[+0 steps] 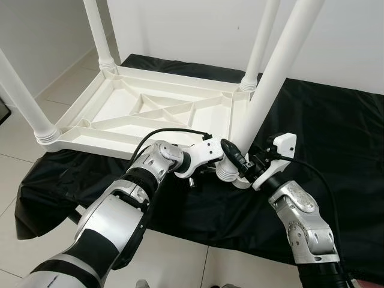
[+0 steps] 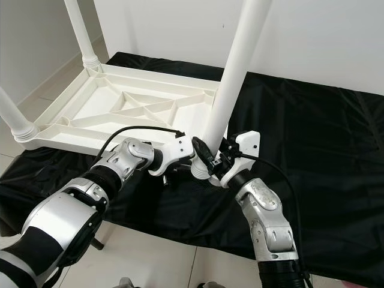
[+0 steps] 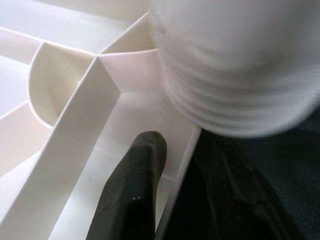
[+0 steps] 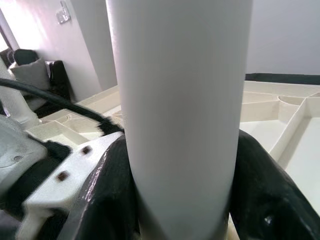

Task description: Building children table

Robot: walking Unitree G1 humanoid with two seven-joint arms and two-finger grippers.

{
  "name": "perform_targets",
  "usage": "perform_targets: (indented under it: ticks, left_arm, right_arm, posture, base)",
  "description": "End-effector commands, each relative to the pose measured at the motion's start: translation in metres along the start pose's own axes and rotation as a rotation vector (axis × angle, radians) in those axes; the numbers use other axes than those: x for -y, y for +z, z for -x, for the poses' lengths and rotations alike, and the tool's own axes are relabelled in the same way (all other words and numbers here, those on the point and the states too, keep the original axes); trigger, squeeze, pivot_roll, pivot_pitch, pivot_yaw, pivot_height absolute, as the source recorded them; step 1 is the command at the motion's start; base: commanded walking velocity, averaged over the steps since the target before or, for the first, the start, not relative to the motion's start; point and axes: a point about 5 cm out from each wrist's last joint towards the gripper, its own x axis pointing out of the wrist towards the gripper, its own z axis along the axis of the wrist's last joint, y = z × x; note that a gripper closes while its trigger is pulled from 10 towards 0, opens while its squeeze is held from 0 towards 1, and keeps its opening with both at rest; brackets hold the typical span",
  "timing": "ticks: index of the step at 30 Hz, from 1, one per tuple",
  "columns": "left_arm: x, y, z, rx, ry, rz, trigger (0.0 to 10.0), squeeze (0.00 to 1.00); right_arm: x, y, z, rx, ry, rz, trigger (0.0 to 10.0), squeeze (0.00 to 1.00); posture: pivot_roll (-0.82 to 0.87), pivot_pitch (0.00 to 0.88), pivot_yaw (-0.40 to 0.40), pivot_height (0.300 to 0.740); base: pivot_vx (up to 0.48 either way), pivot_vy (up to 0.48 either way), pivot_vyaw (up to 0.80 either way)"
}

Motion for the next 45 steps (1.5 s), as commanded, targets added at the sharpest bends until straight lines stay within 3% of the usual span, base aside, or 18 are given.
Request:
perform_targets:
  ticks: [1, 12, 18, 28, 45]
  left_arm:
    - [-0.007, 0.01, 0.001, 0.04, 0.081, 0.006, 10.0, 0.0]
    - [-0.008, 0.009, 0.001, 0.038, 0.077, 0.002, 10.0, 0.0]
    - [-0.007, 0.009, 0.001, 0.036, 0.075, 0.0, 10.0, 0.0]
    - [-0.007, 0.008, 0.001, 0.033, 0.072, -0.003, 10.0, 0.0]
    - [-0.005, 0.009, -0.001, 0.035, 0.067, -0.007, 10.0, 0.0]
  right_arm:
    - [0.014, -0.009, 0.006, -0.054, -0.06, -0.001, 10.0, 0.0]
    - [0.037, -0.006, 0.008, -0.067, -0.102, 0.07, 10.0, 0.0]
    - [0.038, -0.008, 0.011, -0.082, -0.079, 0.075, 10.0, 0.0]
    - [0.041, -0.007, 0.024, -0.129, 0.066, 0.054, 10.0, 0.0]
    - [0.033, -0.008, 0.025, -0.158, 0.222, 0.02, 10.0, 0.0]
  posture:
    - [-0.08, 0.068, -0.004, 0.74]
    - [-0.08, 0.065, -0.004, 0.74]
    - [-0.08, 0.062, -0.002, 0.74]
    - [-0.08, 0.048, 0.002, 0.74]
    - [-0.08, 0.046, -0.001, 0.74]
  base:
    - [0.0, 0.0, 0.0]
    - [0.0, 0.0, 0.0]
    - [0.0, 0.0, 0.0]
    - [0.0, 0.0, 0.0]
    - [0.0, 0.0, 0.0]
